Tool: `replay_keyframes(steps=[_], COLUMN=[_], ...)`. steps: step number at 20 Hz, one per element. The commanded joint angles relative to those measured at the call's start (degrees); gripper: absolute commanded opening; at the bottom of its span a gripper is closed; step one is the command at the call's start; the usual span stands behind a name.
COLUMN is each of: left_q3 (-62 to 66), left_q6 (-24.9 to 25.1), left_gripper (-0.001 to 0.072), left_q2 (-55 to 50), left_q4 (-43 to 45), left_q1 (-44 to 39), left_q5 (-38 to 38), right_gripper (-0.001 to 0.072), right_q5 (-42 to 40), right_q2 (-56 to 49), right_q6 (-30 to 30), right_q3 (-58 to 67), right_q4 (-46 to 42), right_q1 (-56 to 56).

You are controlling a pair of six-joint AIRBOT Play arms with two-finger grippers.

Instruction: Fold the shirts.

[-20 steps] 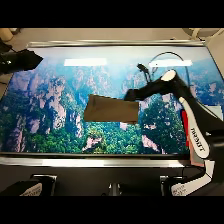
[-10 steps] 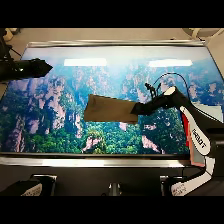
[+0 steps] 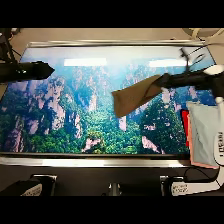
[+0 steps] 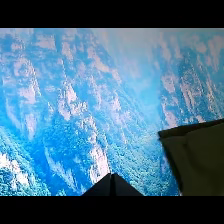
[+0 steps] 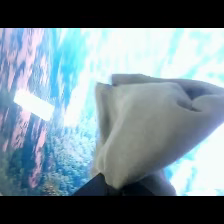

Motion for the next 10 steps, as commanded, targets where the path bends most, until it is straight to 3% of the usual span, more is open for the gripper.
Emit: replay_keyframes(steps=[1,7,10], left_q3=[-1.11,-1.18,-1.18], left_q6=[0.02,3.02,3.08], left_gripper=[0.0021,0.0021,0.0021], left_q2=[-0.24,-0.15,-0.15], left_q4=[0.37,0.39,0.42], left_q1=[-0.13,-2.1,-2.82], left_q5=[-0.02,0.0,0.26], right_gripper=[0.0014,0.0014,0.0015], right_q5=[9.88,15.5,23.37], right_q2=[6.88,13.75,15.54], right_q6=[4.28,6.95,7.67], right_q3=[8.59,9.53,9.53], right_q4=[-6.88,-7.02,-7.3], right_q1=[-12.5,-32.15,-38.8])
